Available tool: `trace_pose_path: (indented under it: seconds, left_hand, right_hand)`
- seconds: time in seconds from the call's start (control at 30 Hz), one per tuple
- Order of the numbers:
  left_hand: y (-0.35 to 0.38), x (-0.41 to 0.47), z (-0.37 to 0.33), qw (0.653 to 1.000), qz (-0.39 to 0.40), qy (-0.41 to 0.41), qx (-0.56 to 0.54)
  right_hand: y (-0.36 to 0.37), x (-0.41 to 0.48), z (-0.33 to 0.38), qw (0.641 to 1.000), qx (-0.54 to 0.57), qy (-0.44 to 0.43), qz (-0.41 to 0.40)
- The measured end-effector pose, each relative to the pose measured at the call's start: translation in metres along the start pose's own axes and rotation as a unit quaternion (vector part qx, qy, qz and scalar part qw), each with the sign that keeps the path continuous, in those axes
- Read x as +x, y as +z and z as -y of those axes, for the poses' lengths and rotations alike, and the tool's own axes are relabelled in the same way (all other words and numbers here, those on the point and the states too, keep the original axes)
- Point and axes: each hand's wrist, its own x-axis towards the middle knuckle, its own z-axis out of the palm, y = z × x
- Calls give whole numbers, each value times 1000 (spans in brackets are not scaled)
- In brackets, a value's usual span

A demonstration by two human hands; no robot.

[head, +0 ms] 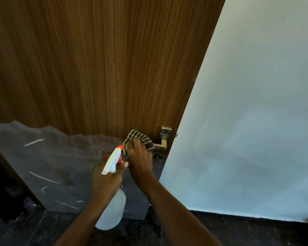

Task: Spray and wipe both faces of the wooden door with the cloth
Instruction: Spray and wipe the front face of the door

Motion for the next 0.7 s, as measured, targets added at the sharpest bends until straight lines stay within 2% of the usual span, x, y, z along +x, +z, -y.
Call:
trace_pose_path:
  seconds: [0.1, 0.23, 0.33, 0.37, 0.43, 0.47, 0.53, 0.57, 0.6, 0.63, 0.7]
  left_hand:
    - [-6, 3, -3, 999, -4, 12, -30]
    - [2, 0, -16, 998, 36, 7, -54]
    - [15, -11, -25, 994, 60, -21, -93]
    - [18, -13, -24, 993, 66, -21, -100]
    - [24, -18, -20, 992, 76, -30, -100]
    - [25, -22, -20, 992, 81, -37, -93]
    - [30, -24, -17, 990, 104, -28, -87]
    - [34, -25, -15, 989, 122, -17, -83]
    - [37, -27, -17, 987, 138, -9, -77]
    - [41, -26, -13, 986, 149, -2, -71]
    - [46, -27, -5, 987, 152, -2, -59]
  right_hand:
    - [-5, -18, -38, 999, 32, -9, -38]
    - [-17, -32, -97, 985, 104, 102, -97]
    - [-23, -32, -120, 982, 100, 131, -94]
    - [-25, -32, -121, 971, 138, 172, -92]
    - [-19, -36, -124, 919, 224, 301, -120]
    - [-16, -40, -126, 870, 277, 384, -139]
    - [-13, -49, -120, 738, 409, 506, -177]
    - [-12, -53, -117, 671, 477, 535, -192]
    - [-10, -54, -114, 628, 517, 545, -204]
    - [-7, -55, -112, 615, 530, 543, -212]
    - [0, -52, -106, 633, 531, 518, -221]
